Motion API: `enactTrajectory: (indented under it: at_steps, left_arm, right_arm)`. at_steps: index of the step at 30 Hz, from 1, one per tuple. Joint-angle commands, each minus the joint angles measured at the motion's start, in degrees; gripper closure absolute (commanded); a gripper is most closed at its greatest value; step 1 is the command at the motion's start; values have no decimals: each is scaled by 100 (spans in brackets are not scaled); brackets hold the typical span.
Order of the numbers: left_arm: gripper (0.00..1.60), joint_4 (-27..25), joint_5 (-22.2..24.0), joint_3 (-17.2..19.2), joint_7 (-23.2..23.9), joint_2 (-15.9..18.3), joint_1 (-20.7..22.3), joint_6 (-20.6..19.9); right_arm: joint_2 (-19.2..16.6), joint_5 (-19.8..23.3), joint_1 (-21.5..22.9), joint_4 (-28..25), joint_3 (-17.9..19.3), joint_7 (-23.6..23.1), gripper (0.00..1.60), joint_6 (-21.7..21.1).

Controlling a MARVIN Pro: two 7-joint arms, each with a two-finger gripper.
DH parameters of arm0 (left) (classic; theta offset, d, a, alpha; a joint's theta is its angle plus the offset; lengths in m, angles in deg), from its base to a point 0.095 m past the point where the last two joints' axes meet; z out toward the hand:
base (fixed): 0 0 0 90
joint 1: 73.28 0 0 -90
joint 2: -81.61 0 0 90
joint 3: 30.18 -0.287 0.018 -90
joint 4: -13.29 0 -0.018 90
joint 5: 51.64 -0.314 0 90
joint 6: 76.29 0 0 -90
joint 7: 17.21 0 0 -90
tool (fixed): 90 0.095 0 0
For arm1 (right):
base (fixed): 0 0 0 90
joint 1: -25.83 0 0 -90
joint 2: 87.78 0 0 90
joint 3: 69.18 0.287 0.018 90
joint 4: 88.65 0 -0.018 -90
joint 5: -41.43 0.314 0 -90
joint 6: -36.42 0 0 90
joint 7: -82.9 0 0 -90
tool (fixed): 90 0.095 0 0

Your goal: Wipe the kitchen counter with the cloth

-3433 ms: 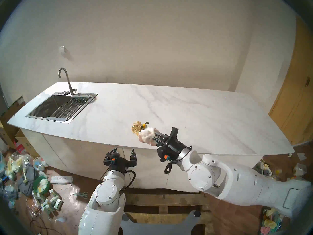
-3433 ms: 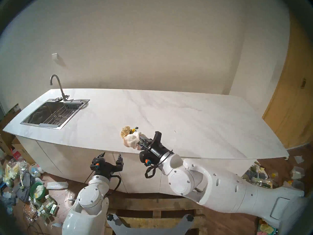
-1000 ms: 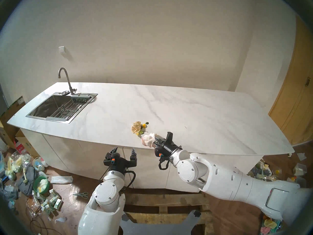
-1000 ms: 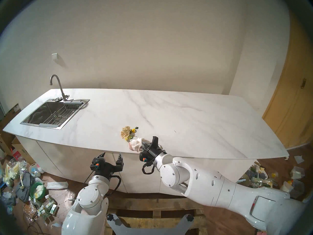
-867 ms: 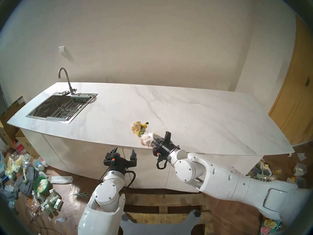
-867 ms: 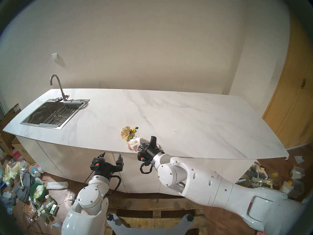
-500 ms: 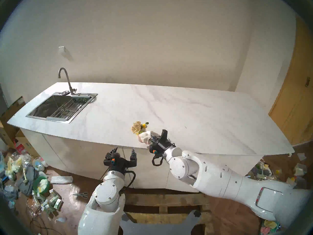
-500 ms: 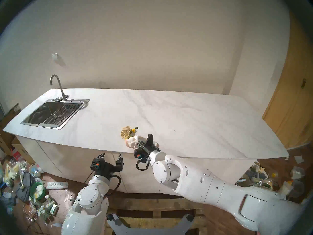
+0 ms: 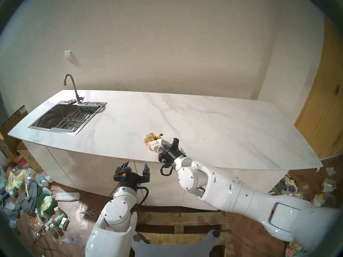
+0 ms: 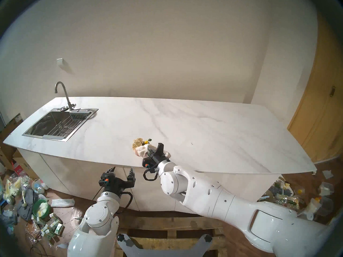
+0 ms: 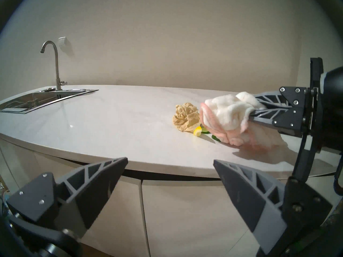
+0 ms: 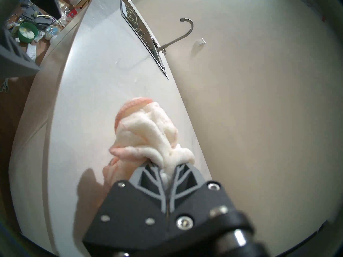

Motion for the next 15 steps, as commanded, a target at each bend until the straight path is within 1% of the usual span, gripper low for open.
enactTrajectory:
  at_steps: [1, 2, 6, 7, 10, 13, 15]
  left_arm:
    - [0, -165, 7, -8, 15, 0, 25, 32]
    - [0, -167, 8, -8, 16, 0, 24, 31]
    - [0, -168, 9, -9, 15, 1, 24, 30]
    - [0, -167, 9, -9, 15, 1, 24, 31]
    - [0, -162, 8, -10, 13, 1, 27, 33]
    - [0, -156, 8, -10, 12, 1, 30, 35]
    - [0, -154, 8, -10, 11, 2, 31, 35]
  right_arm:
    - [95, -49, 212, -103, 92, 86, 160, 87]
    - [34, -76, 202, -133, 84, 93, 160, 84]
    - [-363, -41, 178, -460, 73, -228, 160, -30]
    - [-474, 23, 174, -547, 85, -391, 160, -69]
    - [-722, 38, 158, -661, 110, -594, 160, -115]
    - [-899, 9, 90, -752, 242, -630, 160, -169]
    - [-1072, 67, 71, -871, 305, -543, 160, -169]
